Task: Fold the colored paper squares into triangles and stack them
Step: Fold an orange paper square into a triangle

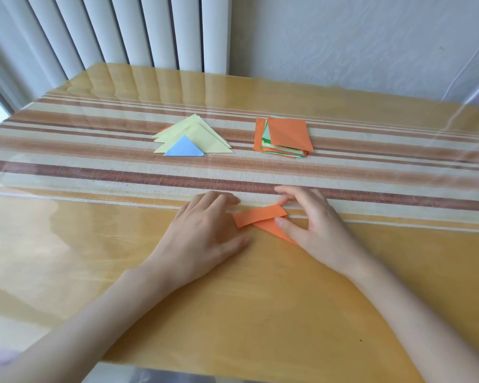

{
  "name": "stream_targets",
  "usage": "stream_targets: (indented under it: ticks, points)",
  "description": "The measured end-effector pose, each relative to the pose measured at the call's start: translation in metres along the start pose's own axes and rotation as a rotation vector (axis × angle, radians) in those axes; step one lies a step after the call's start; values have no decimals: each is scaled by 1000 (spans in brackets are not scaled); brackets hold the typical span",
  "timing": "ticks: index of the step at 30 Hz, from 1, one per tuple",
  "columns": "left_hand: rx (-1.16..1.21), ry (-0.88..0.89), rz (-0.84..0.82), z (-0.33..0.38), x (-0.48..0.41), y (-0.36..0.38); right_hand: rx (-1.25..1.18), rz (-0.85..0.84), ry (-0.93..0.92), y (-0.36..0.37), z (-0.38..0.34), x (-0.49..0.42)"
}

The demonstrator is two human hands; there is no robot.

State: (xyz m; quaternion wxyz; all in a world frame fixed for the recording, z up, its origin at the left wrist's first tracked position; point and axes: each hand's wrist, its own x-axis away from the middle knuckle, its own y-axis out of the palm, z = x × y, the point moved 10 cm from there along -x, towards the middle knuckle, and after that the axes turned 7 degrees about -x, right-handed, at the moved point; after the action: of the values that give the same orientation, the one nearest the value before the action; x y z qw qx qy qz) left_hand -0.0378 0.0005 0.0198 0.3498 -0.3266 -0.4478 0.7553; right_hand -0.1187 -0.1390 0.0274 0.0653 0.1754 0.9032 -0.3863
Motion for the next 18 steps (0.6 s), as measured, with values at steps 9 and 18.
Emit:
stream_targets:
  ticks: [9,18]
  points:
    - [277,-9,60,-4,-22,-2,9,30,-58,2,-4,-13]
    - [969,-156,8,-6,-35,6,-496,152,152,-5,7,-10]
